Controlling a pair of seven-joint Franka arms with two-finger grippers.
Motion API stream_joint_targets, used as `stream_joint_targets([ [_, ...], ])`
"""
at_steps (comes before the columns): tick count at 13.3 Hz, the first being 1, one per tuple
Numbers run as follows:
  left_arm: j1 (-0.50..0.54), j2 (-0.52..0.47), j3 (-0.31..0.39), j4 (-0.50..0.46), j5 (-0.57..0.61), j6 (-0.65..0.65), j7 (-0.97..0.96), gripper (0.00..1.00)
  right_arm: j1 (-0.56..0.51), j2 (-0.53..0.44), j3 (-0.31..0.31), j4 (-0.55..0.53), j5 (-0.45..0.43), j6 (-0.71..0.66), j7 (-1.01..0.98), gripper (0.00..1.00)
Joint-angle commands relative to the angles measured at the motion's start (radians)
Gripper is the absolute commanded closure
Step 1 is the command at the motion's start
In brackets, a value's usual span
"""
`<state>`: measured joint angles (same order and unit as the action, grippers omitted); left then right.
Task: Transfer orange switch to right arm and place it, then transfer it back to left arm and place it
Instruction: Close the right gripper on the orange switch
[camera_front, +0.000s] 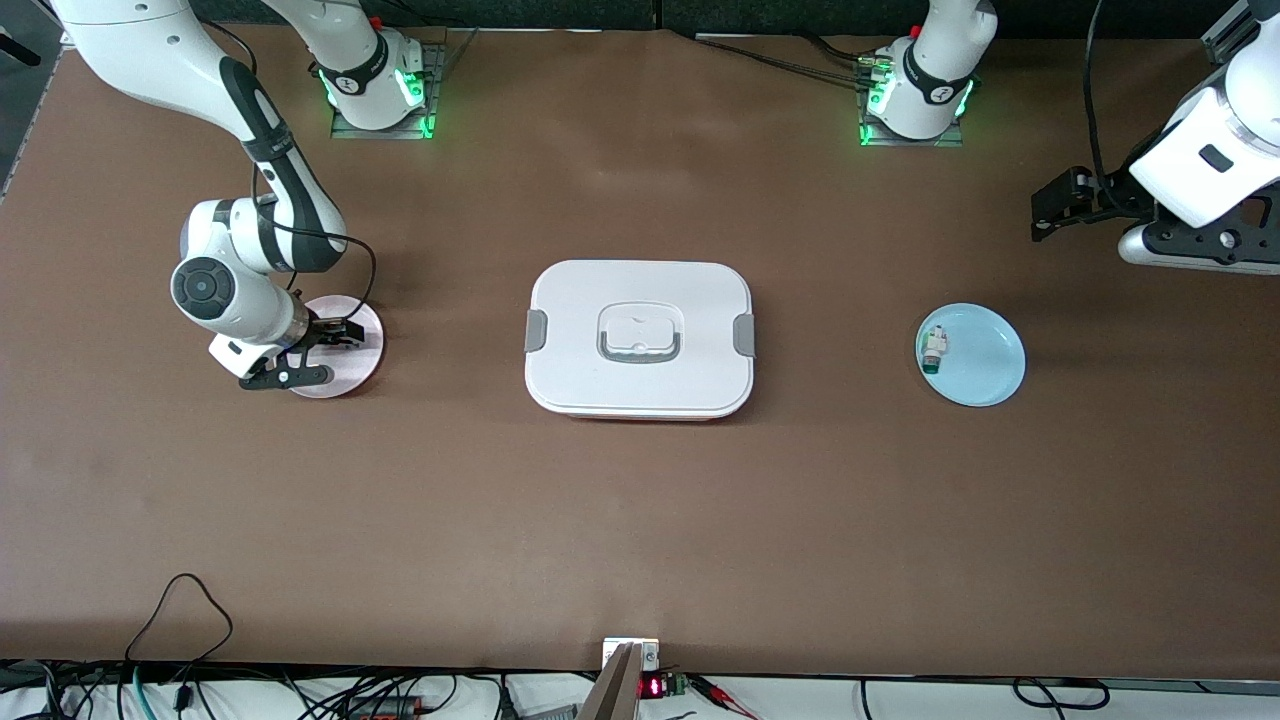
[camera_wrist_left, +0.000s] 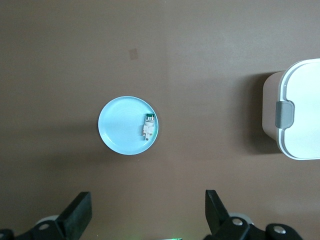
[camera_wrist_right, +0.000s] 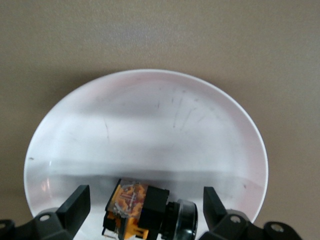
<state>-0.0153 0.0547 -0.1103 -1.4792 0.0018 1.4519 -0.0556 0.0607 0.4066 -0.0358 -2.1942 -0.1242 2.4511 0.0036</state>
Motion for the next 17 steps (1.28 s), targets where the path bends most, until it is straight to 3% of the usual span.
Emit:
stream_joint_targets([
  [1,-0.005,-0.007,0.0,0.005,0.02,-0.01,-0.009,0.0,-0.002,-0.015,0.002,-0.027,-0.02,0.012,0.068,0.0],
  [15,-0.005,-0.007,-0.002,0.005,0.02,-0.01,-0.009,0.0,-0.01,-0.025,0.001,-0.048,-0.058,0.002,0.084,0.0],
  [16,-0.005,-0.007,-0.002,0.005,0.02,-0.01,-0.009,0.0,-0.015,-0.025,0.001,-0.048,-0.058,0.002,0.082,0.05],
  [17,-0.005,-0.007,-0.002,0.005,0.021,-0.01,-0.009,0.0,-0.015,-0.025,0.001,-0.048,-0.058,0.002,0.084,0.2],
])
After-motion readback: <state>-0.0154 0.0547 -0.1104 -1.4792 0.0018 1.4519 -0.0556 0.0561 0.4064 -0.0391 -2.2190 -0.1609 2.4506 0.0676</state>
